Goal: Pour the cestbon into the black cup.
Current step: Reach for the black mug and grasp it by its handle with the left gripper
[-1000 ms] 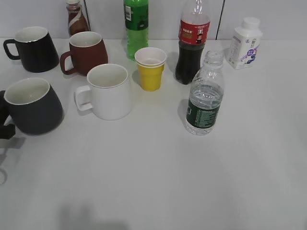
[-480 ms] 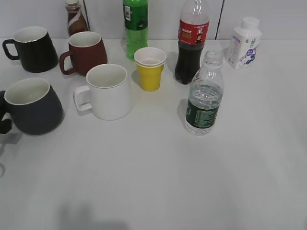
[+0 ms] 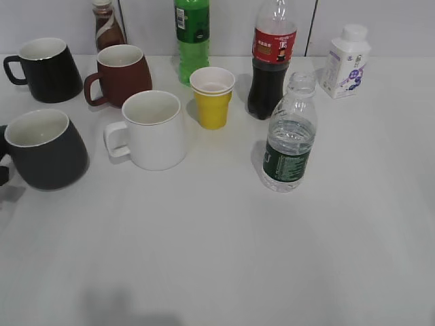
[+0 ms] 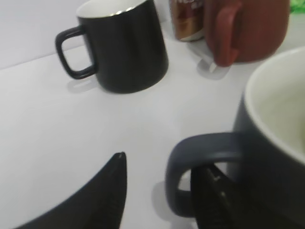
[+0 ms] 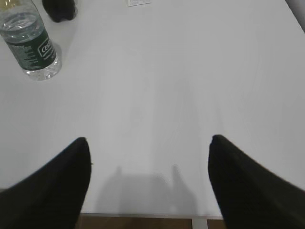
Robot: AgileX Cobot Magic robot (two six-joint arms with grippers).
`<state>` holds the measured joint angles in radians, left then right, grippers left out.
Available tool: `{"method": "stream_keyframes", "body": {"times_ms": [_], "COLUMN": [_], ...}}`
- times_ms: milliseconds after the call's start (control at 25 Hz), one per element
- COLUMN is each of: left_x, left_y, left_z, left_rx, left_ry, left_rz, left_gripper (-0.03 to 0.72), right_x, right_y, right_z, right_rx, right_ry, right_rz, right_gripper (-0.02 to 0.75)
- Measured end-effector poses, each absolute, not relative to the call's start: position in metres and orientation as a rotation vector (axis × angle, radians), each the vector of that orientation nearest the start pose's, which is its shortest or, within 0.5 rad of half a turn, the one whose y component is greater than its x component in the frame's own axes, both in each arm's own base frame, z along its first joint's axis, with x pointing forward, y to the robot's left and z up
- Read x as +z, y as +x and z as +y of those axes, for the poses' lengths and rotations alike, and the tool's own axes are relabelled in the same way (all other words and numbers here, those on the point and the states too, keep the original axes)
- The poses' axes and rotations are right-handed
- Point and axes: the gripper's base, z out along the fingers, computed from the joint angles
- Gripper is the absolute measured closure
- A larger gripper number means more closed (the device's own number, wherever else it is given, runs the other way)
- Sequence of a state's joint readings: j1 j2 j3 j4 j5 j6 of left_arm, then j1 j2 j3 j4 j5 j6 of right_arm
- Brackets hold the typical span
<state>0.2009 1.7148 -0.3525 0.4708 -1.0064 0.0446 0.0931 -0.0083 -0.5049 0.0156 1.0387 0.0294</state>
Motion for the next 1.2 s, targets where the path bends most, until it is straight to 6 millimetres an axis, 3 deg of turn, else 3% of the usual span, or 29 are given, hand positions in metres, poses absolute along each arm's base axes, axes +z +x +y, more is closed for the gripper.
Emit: {"method": "stream_keyframes", "body": {"times_ms": [440,720,840,1000,1200], "left_x": [0.119,0.115,0.117,0.118,0.119], "left_y": [0.258,0.266,0.269,0.269,0.269], "left_z": [0.013,0.015,0.016,0.014,0.013], "left_rx": [-0.098,-0.107,-0.104,-0.114,-0.115], "left_ry": [0.352,0.328,0.328,0.349,0.359], "left_rz": [1.834,1.799,1.783,1.777,1.768], "left_gripper": [0.36,0.407,0.463,0.636,0.64], "right_x": [0.28,0.28,0.28,0.28,0.28], "right_y": [-0.006,-0.006,-0.006,-0.006,-0.006], "right_z": [0.001,0.001,0.001,0.001,0.004], "right_rx": [0.097,0.097,0.097,0.101,0.148], "right_ry": [-0.065,-0.065,-0.065,-0.065,-0.066], "right_rz": [2.009,2.009,2.009,2.009,2.01], "right_gripper": [0.163,0.163,0.163,0.163,0.163]}}
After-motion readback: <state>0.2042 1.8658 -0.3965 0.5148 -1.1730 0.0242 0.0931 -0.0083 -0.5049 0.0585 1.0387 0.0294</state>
